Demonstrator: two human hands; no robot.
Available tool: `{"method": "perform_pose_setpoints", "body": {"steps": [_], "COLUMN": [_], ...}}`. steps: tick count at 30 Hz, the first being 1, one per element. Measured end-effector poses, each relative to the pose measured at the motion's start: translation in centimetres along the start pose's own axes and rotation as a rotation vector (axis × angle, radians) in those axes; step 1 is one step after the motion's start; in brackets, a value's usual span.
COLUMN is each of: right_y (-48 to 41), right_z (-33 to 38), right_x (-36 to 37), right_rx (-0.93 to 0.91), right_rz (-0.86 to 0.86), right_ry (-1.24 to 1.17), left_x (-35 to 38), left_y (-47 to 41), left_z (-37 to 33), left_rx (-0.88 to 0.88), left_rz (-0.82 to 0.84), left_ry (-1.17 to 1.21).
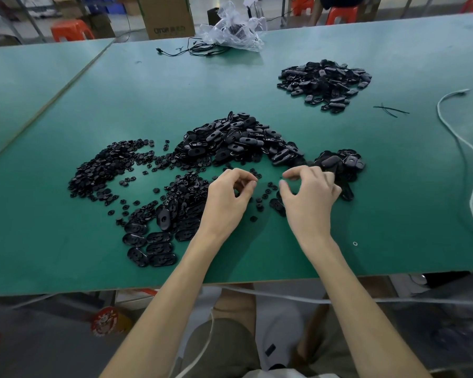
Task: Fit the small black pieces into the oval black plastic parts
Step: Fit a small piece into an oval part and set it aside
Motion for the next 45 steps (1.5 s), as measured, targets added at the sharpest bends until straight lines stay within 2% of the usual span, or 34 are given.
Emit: {"method": "perform_pose_setpoints", "body": {"steps": [3,8,15,20,24,31,38,41,45], "right_y": [0.1,0.1,0.1,0.2,0.2,0.1,-0.1,-0.3,-0.4], "right_z": [0.1,0.2,0.3,0.1,0.1,0.1,0.0,-0.3,-0.3], "right_x": [0.5,0.4,0.0,0.5,0.5,0.0,-1.0,-1.2,-0.9], "right_rx": [-0.009,0.001,-0.024,-0.065,-0.030,0.015,0.048,0.087,0.076], "right_rz": [0.096,0.112,0.081,0.173,0.189,0.188,0.000,-0.042,0.013], "right_ry": [0.110,0.108,-0.100,0.052,0.024,-0.269,-0.503,-0.523,-0.474], "left_x": [0.0,-0.1,-0.1,-0.2,-0.1,0.0,-0.1,-0.1,-0.1], "left_y": [0.0,0.0,0.0,0.1,0.1,0.1,0.1,0.1,0.1], "left_z": [0.1,0.0,0.0,0.0,0.1,0.0,0.0,0.0,0.1], "left_rx": [-0.003,-0.006,0.000,-0.005,-0.012,-0.001,-0.013,-0.016,-0.007], "left_rz": [-0.005,0.000,-0.005,-0.008,-0.006,-0.006,-0.009,-0.004,-0.005], "left_ry": [0.003,0.006,-0.013,-0.003,-0.002,-0.010,0.009,0.012,0.004]}}
Point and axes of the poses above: each hand's wrist, its own y-axis away from the middle knuckle, its own x-axis out of the palm, z = x × y, the point moved 2 cm from there along -y, towards the middle knuckle, and after that the axes turned 4 degrees about x, right-handed, at the moved point
